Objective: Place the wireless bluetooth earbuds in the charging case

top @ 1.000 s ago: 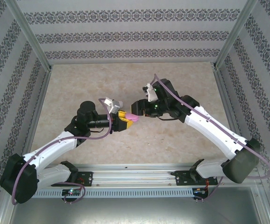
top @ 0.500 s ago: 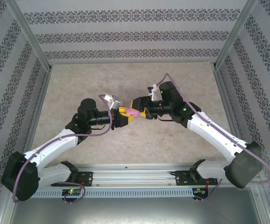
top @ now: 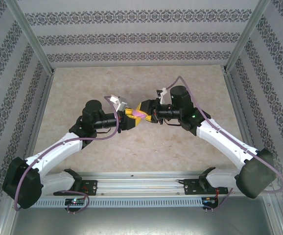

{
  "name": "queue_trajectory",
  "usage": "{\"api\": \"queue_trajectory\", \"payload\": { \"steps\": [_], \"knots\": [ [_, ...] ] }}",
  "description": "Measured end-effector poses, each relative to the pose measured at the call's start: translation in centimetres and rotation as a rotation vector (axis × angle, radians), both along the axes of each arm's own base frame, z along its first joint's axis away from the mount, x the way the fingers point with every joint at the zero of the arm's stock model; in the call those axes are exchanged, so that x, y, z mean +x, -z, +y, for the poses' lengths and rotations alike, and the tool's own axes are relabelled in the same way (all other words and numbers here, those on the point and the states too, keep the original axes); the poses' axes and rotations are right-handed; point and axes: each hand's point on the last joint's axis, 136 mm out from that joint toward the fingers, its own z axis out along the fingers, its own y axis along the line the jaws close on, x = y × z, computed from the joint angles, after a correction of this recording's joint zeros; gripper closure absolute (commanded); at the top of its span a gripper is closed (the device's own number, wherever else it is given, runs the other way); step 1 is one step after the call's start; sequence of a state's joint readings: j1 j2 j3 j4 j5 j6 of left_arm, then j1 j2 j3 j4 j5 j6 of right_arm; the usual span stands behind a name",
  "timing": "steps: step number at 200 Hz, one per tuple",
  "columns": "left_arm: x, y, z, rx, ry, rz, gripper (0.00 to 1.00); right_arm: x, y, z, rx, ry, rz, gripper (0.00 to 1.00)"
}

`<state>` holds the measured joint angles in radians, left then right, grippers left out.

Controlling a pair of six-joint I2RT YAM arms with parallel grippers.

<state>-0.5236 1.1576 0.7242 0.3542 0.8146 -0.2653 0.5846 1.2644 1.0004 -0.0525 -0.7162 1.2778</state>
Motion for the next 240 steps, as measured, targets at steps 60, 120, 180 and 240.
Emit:
{"api": "queue_trajectory", "payload": {
  "steps": [60, 120, 180, 240],
  "knots": [
    [0.2, -0.6, -0.1, 0.003, -0.002, -0.024, 0.55, 0.3, -0.6, -0.2, 0.053, 0.000, 0.027, 0.80],
    [0.2, 0.0, -0.1, 0.022, 0.002, -0.015, 0.42, 1.0, -1.1, -0.2, 0.094, 0.011, 0.044, 0.83],
    [0.1, 0.0, 0.9, 0.076, -0.050, -0.039, 0.28, 3.0, 0.1, -2.2, 0.078, 0.086, 0.054, 0.86],
    [1.1, 0.3, 5.9, 0.209, -0.348, -0.064, 0.25, 4.9, 7.1, -3.1, -0.115, 0.115, 0.094, 0.85]
  ]
}}
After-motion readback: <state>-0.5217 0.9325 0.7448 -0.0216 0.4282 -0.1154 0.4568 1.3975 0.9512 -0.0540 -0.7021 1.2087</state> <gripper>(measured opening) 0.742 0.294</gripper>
